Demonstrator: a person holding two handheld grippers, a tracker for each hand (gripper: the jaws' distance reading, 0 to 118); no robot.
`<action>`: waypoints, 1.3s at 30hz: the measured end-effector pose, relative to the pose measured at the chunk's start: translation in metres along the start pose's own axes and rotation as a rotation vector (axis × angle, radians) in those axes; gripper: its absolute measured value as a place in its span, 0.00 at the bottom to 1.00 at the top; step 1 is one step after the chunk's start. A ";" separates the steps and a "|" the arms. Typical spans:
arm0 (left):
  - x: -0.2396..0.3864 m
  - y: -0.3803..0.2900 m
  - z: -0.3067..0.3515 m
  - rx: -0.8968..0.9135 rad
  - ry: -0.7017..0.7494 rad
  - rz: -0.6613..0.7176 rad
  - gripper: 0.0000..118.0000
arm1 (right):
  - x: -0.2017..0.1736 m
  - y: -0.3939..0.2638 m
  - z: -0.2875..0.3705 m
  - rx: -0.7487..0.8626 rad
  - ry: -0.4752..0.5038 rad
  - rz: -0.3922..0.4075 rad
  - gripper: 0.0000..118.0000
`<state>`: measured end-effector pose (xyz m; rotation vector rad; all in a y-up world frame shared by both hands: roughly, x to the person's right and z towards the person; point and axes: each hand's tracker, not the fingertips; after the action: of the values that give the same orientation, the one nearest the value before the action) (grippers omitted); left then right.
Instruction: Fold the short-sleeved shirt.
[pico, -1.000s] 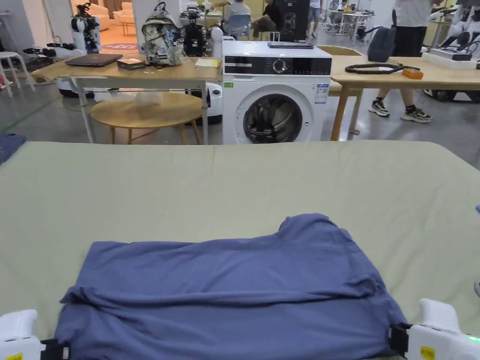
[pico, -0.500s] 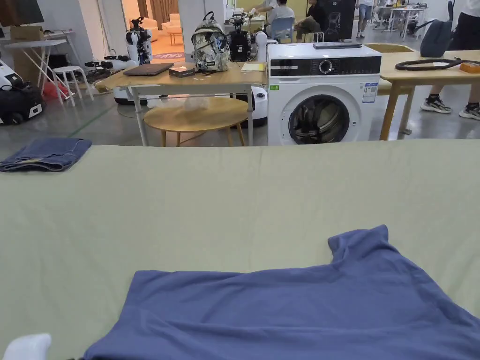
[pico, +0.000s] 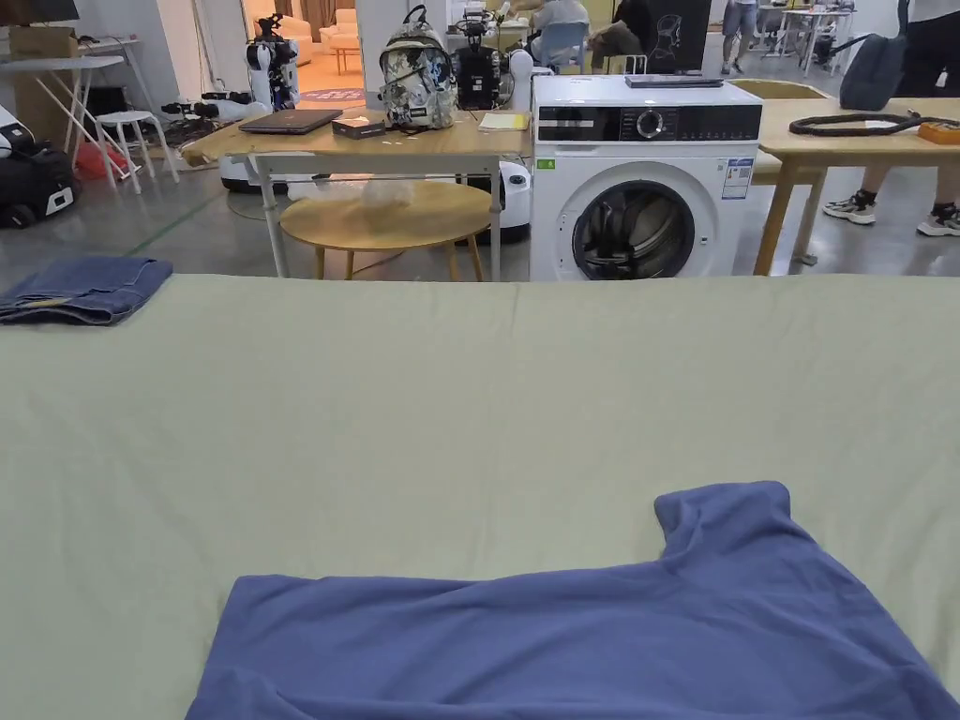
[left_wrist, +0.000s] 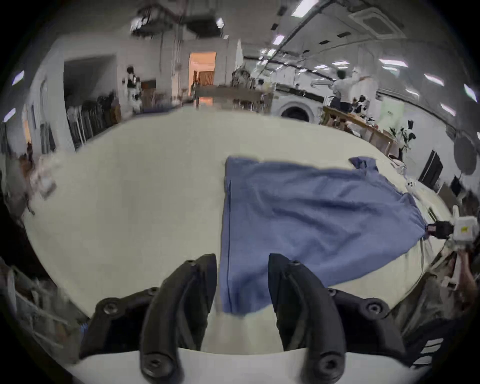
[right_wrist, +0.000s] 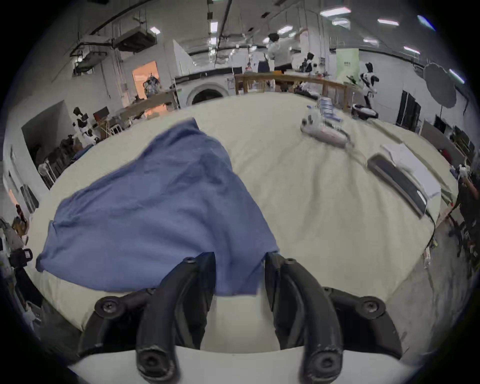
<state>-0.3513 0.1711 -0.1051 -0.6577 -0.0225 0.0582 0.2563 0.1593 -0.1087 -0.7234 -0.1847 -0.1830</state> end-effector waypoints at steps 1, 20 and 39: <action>0.005 0.011 0.008 0.040 0.004 -0.014 0.33 | -0.004 0.007 0.007 0.037 0.018 0.003 0.35; 0.057 0.086 0.041 0.247 -0.111 -0.031 0.00 | -0.092 0.061 0.053 0.309 0.265 0.199 0.00; -0.009 0.150 -0.260 -0.354 -0.045 0.137 0.00 | -0.047 0.037 0.040 -0.048 0.198 -0.004 0.00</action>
<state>-0.3575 0.1310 -0.4025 -1.0110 -0.0315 0.2041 0.2146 0.2178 -0.1135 -0.7481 0.0070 -0.2626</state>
